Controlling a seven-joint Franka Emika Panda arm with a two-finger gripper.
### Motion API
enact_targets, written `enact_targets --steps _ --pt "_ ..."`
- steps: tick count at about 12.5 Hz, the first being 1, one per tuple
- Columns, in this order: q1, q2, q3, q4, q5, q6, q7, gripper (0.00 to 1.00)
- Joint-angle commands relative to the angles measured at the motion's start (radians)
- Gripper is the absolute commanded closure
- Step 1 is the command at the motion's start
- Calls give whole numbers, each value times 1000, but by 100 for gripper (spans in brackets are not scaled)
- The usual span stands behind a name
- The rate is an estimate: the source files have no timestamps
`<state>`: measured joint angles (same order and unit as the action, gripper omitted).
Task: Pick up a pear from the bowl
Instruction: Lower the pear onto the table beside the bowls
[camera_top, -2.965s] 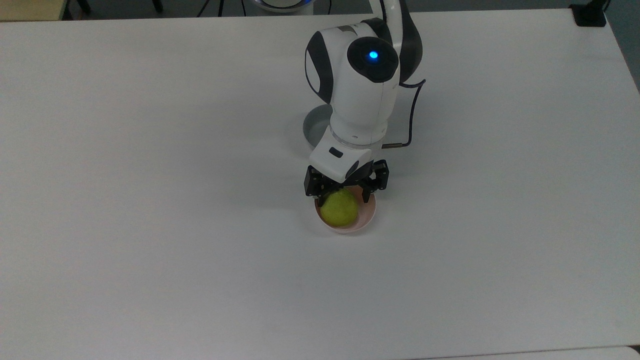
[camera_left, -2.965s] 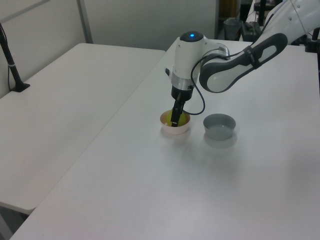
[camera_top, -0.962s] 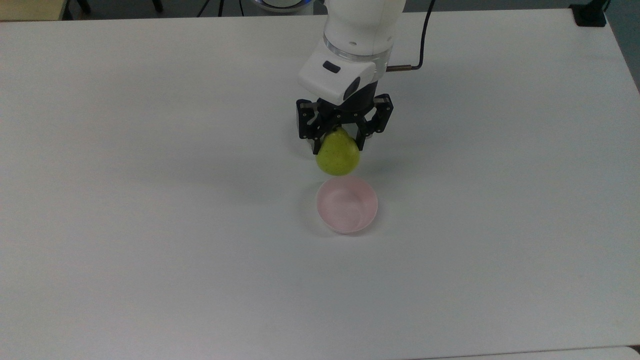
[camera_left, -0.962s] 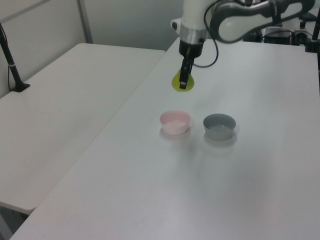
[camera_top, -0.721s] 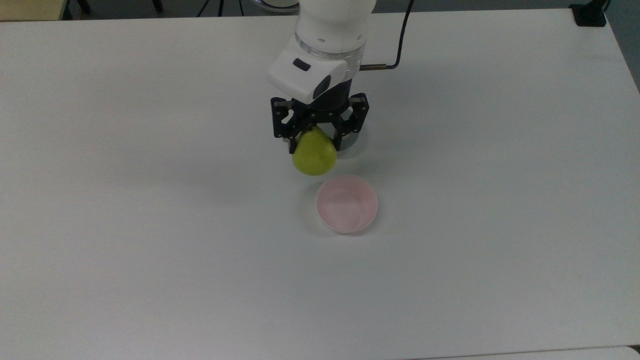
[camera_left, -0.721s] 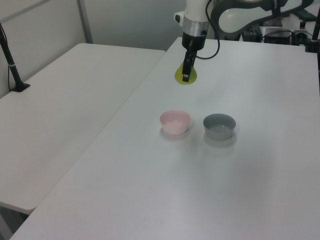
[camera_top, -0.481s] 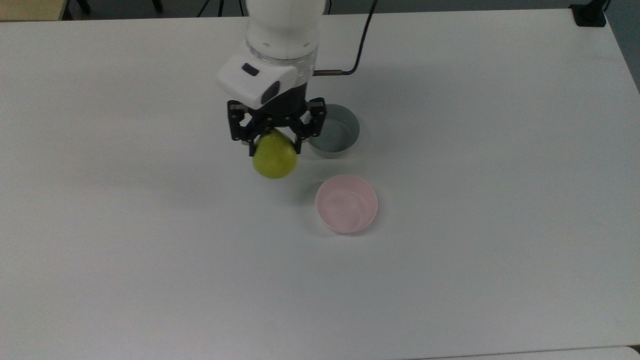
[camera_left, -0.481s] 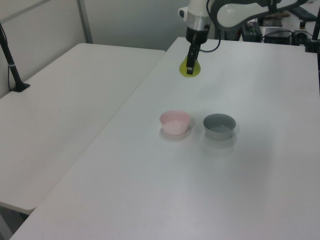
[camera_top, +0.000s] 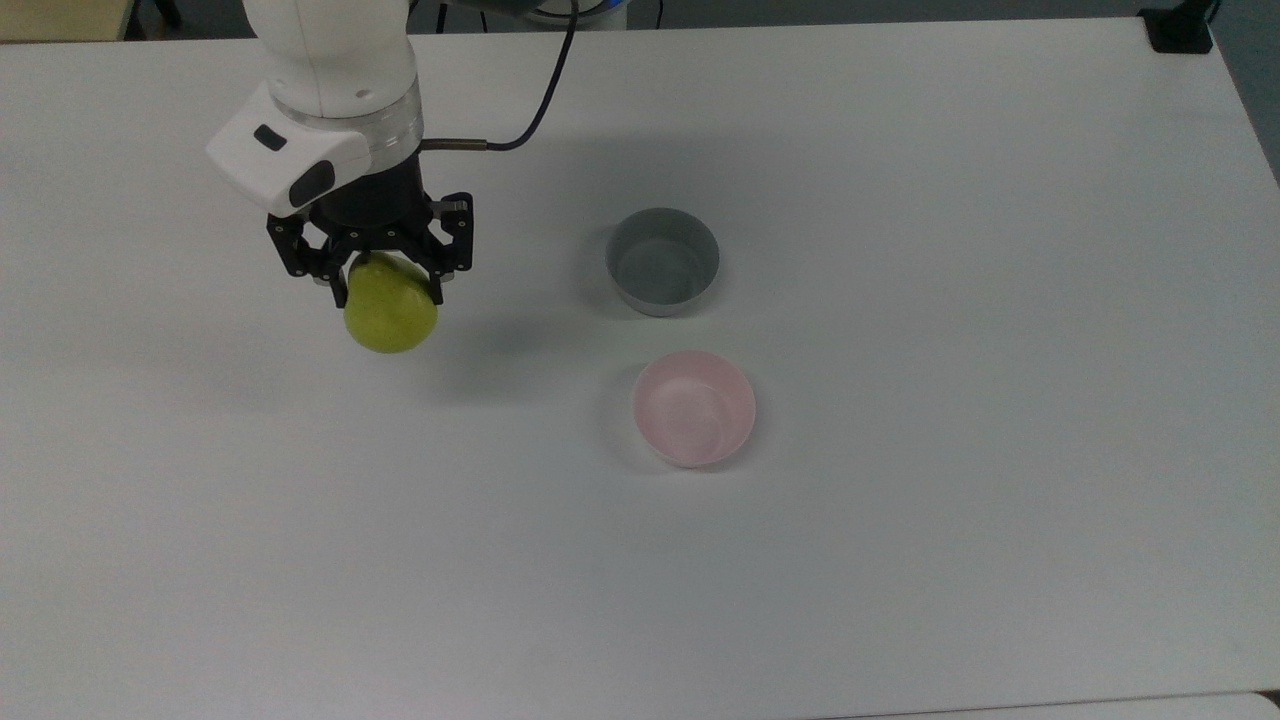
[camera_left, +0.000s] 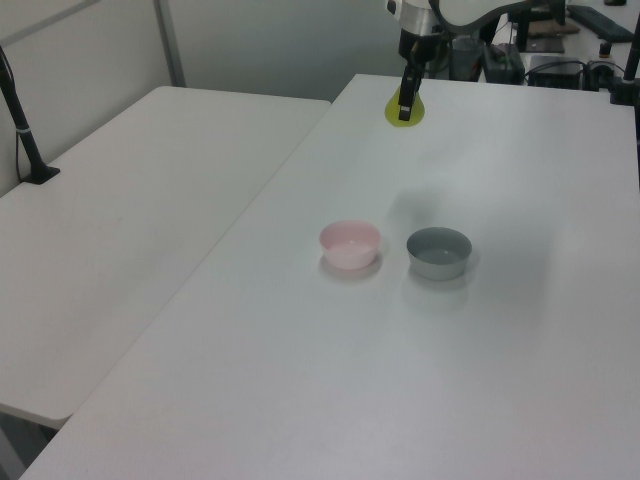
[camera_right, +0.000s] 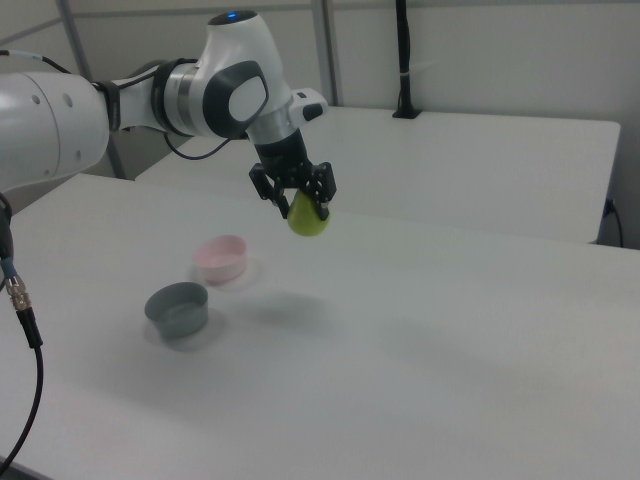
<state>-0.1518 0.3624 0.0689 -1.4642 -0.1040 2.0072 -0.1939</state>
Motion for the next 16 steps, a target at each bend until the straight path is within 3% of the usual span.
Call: enact_targets --steps 1,9,12,16 --pt "6 27 -3 -30 3 85 -25 50" --pt "6 156 -6 -54 -34 234 -19 49" --pt "5 210 -6 -54 -95 257 -15 47" --pt "-6 222 -6 -54 -97 291 -13 44"
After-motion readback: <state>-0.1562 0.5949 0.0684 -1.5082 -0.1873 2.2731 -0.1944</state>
